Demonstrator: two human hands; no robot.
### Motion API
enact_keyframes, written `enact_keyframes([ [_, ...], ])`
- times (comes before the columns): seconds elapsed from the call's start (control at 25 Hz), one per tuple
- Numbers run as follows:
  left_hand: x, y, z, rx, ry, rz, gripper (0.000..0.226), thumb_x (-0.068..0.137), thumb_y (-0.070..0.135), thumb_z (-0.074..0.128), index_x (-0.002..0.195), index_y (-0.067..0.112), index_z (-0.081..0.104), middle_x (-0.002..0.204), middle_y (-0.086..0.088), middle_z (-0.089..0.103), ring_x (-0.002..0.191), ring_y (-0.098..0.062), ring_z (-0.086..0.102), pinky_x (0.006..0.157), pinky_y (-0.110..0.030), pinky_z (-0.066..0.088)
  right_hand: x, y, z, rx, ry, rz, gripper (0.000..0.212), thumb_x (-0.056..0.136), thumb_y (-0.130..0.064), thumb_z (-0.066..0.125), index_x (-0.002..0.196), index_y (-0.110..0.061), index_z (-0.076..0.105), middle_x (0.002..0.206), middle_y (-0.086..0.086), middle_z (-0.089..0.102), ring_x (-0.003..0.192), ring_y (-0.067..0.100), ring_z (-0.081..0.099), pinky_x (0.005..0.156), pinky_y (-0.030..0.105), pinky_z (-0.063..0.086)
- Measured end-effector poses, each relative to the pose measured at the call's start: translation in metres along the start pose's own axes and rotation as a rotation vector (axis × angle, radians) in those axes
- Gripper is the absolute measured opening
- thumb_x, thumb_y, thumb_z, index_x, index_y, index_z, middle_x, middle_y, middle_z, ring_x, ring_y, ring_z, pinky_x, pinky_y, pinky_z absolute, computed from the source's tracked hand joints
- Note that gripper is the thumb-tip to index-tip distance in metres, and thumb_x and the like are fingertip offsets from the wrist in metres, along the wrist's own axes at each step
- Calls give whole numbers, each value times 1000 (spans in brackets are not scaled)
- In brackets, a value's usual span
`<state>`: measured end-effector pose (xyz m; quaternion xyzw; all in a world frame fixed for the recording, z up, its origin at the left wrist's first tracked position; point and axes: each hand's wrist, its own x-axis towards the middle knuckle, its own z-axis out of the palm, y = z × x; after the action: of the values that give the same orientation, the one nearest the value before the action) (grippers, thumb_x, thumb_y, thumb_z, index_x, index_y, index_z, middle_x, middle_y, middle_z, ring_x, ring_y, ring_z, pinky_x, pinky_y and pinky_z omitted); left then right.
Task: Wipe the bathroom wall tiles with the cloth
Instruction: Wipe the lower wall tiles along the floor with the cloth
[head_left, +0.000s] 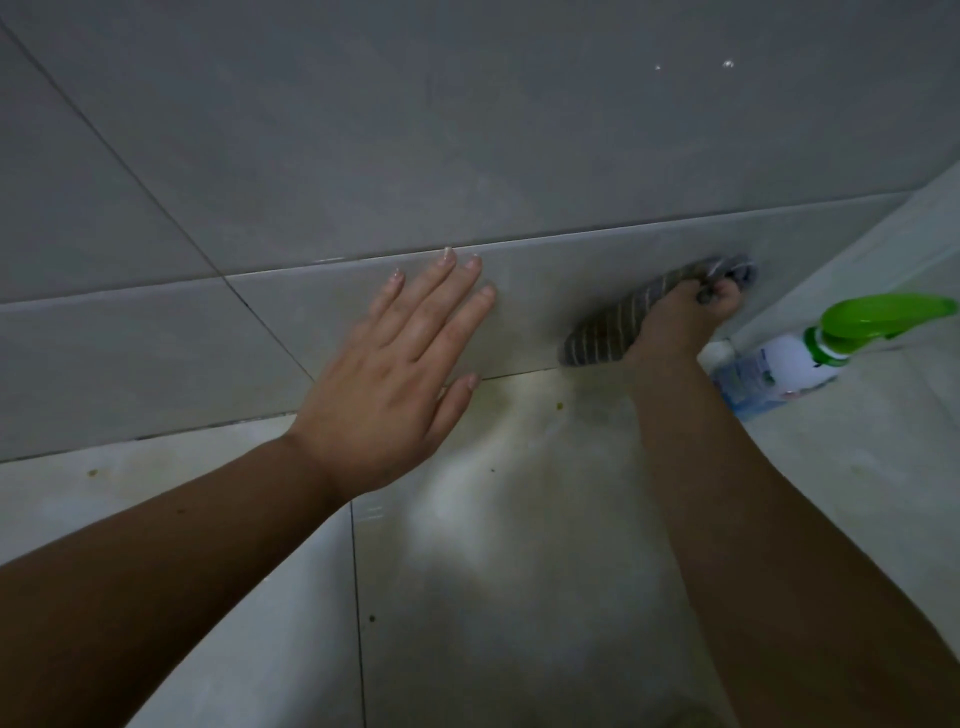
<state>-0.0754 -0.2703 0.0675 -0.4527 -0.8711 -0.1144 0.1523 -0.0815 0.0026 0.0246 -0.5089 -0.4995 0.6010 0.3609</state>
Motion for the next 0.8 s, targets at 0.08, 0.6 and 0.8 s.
enact_keyframes([
  [0.08,-3,3,3,7,-21,8,59,101,35,41,152,5,31,160,-15,26,151,-28,17,122,-48,17,16,15,-13,-148,-119,165,27,99,-11,41,125,-19,42,112,2,44,95,19,48,78,24,40],
  [0.6,19,16,15,2,-10,59,59,101,34,40,152,5,32,160,-15,27,151,-28,19,121,-49,19,75,-30,-25,-31,187,-366,38,83,3,45,120,7,53,123,25,54,111,33,54,88,14,39],
  [0.8,13,10,19,9,-20,42,60,100,32,46,151,4,33,159,-16,28,150,-29,20,121,-49,20,88,-28,-23,27,250,-308,38,97,-3,41,135,-2,43,135,17,49,111,17,50,90,12,37],
])
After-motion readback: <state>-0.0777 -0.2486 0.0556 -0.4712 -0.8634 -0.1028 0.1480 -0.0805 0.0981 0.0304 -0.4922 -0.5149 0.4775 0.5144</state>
